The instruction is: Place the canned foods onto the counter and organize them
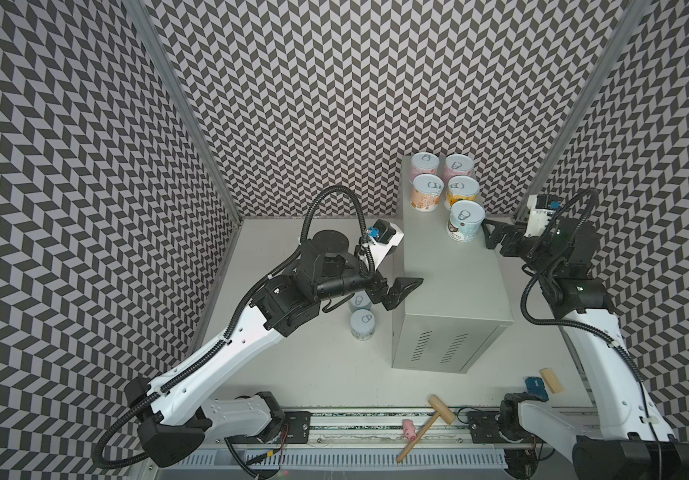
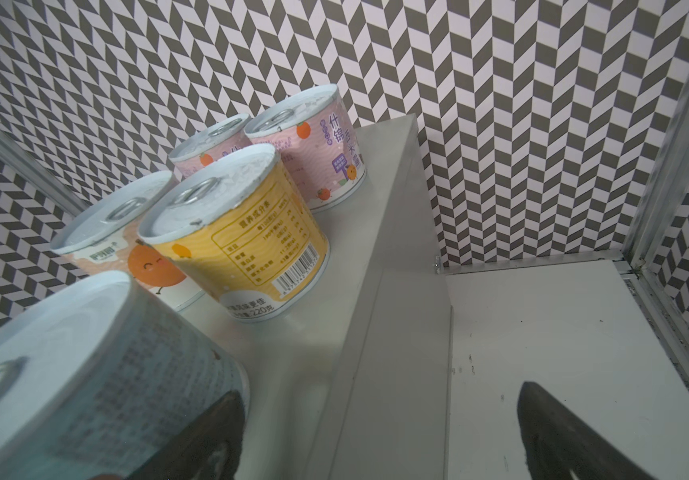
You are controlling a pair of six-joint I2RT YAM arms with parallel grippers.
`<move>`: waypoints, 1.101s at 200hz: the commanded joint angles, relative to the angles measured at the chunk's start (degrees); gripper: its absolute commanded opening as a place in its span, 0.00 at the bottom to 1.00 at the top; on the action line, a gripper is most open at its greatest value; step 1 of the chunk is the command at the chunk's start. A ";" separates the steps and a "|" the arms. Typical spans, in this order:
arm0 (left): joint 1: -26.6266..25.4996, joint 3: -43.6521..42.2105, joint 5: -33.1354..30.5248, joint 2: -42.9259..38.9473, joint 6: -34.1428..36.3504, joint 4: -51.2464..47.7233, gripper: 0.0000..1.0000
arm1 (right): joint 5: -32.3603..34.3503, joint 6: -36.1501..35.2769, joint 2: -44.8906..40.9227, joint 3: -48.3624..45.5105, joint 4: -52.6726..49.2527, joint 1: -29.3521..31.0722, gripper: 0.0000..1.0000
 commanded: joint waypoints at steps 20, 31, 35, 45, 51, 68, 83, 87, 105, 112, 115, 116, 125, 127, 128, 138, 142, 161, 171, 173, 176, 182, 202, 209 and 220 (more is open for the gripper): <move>-0.25 6.82 -7.80 6.36 -1.85 -0.15 1.00 | 3.59 -0.45 -3.07 2.78 0.18 0.34 0.99; -0.21 8.04 -9.89 8.04 -2.50 0.24 1.00 | 4.00 -0.49 -3.70 3.00 -0.44 0.35 0.99; -0.21 8.59 -10.64 8.69 -2.64 0.13 1.00 | 4.26 -0.53 -3.96 3.11 -0.71 0.37 0.99; -0.21 10.17 -12.19 10.40 -2.91 -0.33 1.00 | 4.78 -0.66 -4.67 3.37 -1.28 0.34 0.99; -0.27 11.01 -13.31 11.33 -3.15 -0.45 1.00 | 5.14 -0.74 -5.17 3.50 -1.63 0.35 0.99; -0.21 13.27 -15.45 14.03 -3.66 -0.80 1.00 | 5.76 -1.02 -6.51 4.38 -2.79 0.35 0.99; -0.21 15.10 -17.90 16.09 -4.21 -0.97 1.00 | 6.00 -1.17 -7.55 5.37 -3.81 0.35 0.99; -0.21 15.57 -18.52 16.68 -4.38 -1.06 1.00 | 5.95 -1.21 -7.82 5.65 -4.10 0.35 0.99; -0.21 17.34 -20.50 18.84 -5.17 -0.78 1.00 | 5.47 -1.23 -9.01 6.47 -5.22 0.35 0.99; -0.21 17.95 -20.92 19.58 -5.44 -0.80 1.00 | 5.38 -1.36 -9.46 6.71 -5.58 0.35 0.99; -0.13 18.22 -21.13 19.93 -5.54 -0.81 1.00 | 5.38 -1.38 -9.64 6.85 -5.76 0.35 0.99; -0.13 18.32 -21.21 20.03 -5.59 -0.80 1.00 | 5.38 -1.37 -9.63 6.90 -5.79 0.35 0.99; -0.12 19.03 -21.68 20.93 -5.87 -0.84 1.00 | 5.38 -1.54 -10.22 7.20 -6.29 0.35 0.99; -0.12 19.21 -21.72 21.13 -6.01 -0.88 1.00 | 5.38 -1.62 -10.34 7.22 -6.40 0.35 0.99; -0.12 19.30 -21.73 21.25 -6.00 -0.88 1.00 | 5.38 -1.63 -10.33 7.26 -6.46 0.35 0.99; -0.12 19.94 -21.73 22.15 -6.25 -0.80 1.00 | 5.29 -1.78 -10.86 7.75 -7.04 0.31 0.99; -0.13 20.22 -21.80 22.52 -6.32 -0.88 1.00 | 5.29 -1.82 -10.99 7.86 -7.20 0.36 0.99; 0.01 21.33 -23.35 24.08 -7.54 -1.01 1.00 | 4.98 -2.12 -11.87 8.65 -8.12 0.36 0.99; 0.14 21.71 -23.47 24.72 -7.88 -0.98 1.00 | 4.94 -2.29 -12.20 9.01 -8.58 0.35 0.99; 0.14 21.77 -23.53 24.84 -7.96 -0.91 1.00 | 4.94 -2.32 -12.35 9.04 -8.69 0.35 0.99; 0.14 21.84 -23.62 25.07 -8.02 -0.89 1.00 | 4.94 -2.46 -12.45 9.14 -8.78 0.35 0.99; 0.14 22.01 -23.67 25.36 -8.18 -0.89 1.00 | 5.02 -2.56 -12.73 9.31 -9.04 0.35 0.99; 0.15 22.51 -23.86 26.32 -8.73 -0.62 1.00 | 5.12 -2.88 -13.44 9.50 -9.55 0.35 0.99; 0.15 22.74 -23.78 26.68 -8.78 -0.62 1.00 | 5.04 -2.86 -13.69 9.44 -9.58 0.35 0.99; 0.15 23.22 -23.75 27.30 -8.95 -0.71 1.00 | 4.89 -2.96 -13.94 9.46 -9.69 0.35 0.99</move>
